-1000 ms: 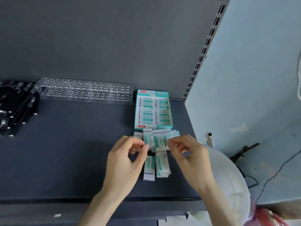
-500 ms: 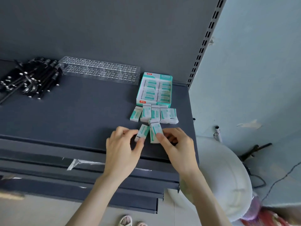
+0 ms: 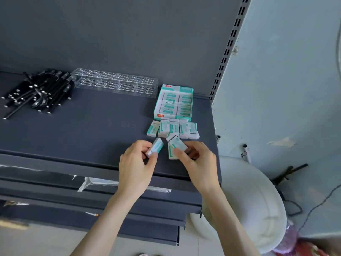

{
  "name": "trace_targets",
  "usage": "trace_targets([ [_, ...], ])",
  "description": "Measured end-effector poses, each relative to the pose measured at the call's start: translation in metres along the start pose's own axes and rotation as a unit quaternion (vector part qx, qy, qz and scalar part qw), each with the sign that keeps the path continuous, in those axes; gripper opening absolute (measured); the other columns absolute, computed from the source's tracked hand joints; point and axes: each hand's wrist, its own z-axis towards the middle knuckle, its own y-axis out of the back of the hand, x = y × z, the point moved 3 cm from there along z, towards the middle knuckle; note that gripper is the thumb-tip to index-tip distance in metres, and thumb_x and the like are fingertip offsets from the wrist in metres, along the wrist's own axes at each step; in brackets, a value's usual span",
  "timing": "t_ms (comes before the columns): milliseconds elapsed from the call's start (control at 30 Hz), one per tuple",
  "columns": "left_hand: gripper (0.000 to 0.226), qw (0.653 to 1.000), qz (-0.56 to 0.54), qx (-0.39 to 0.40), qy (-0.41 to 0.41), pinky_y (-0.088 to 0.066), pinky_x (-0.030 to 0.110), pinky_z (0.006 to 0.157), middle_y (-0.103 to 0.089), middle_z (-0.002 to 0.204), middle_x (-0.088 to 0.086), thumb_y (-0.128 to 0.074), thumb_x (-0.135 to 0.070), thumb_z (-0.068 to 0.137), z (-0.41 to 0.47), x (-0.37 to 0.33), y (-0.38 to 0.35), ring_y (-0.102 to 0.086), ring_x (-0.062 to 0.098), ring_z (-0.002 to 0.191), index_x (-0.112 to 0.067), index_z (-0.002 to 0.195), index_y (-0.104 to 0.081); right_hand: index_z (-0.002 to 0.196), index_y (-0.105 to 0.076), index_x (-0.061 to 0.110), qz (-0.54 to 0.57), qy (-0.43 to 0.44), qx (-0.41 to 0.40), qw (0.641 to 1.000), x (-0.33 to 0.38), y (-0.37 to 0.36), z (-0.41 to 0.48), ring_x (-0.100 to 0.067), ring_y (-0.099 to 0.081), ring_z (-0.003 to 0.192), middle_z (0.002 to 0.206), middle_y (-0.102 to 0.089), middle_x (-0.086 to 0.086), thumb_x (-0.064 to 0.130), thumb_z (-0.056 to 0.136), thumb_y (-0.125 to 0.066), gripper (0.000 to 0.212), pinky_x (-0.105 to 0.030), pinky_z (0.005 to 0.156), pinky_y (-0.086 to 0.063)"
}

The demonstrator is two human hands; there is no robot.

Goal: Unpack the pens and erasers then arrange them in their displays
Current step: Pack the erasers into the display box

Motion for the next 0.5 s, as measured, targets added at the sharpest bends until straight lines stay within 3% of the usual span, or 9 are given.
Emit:
trace_targets([
  [67,0.012,0.999,-0.029,-0.001,0.02,-0.04,0.013,0.062,-0.064,0.089,-0.008,-0.065,-0.014,0.087,0.001,0.004,0.001,-0.055,0.003,0.071,-0.018,0.097,-0.06,0.093,-0.065,0.028,0.05,-0.009,-0.001,0.999,0.001,0.002,-0.001,0.0,-0.056,0.065,0.077,-0.063,0.016,0.023,0.08,-0.072,0.015,-0.009,0.055,-0.043],
  [200,0.013,0.989,-0.134,0.025,0.061,-0.042,0.005,0.063,-0.065,0.102,-0.001,-0.056,-0.015,0.093,0.007,0.011,0.006,-0.06,0.006,0.08,-0.024,0.102,-0.059,0.086,-0.067,0.024,0.167,-0.03,-0.006,0.985,0.004,0.009,0.003,-0.007,-0.063,0.066,0.08,-0.071,0.01,0.014,0.081,-0.071,0.012,-0.012,0.058,-0.047],
  [367,0.006,0.938,-0.328,0.062,0.09,-0.053,0.017,0.06,-0.068,0.092,-0.003,-0.052,-0.012,0.096,0.028,-0.002,0.007,-0.07,0.011,0.07,-0.018,0.095,-0.054,0.086,-0.064,0.015,0.262,0.004,0.04,0.964,0.022,0.009,0.023,-0.019,-0.068,0.066,0.086,-0.073,0.0,0.001,0.085,-0.063,0.015,-0.021,0.06,-0.052],
  [500,0.007,0.907,-0.397,0.076,0.114,-0.053,0.02,0.059,-0.072,0.088,0.007,-0.051,-0.011,0.096,0.062,-0.002,0.003,-0.071,0.019,0.068,-0.006,0.101,-0.054,0.088,-0.065,0.007,0.276,0.028,0.062,0.959,0.034,0.002,0.05,-0.012,-0.07,0.076,0.083,-0.074,0.003,-0.009,0.082,-0.061,0.017,-0.018,0.065,-0.052],
])
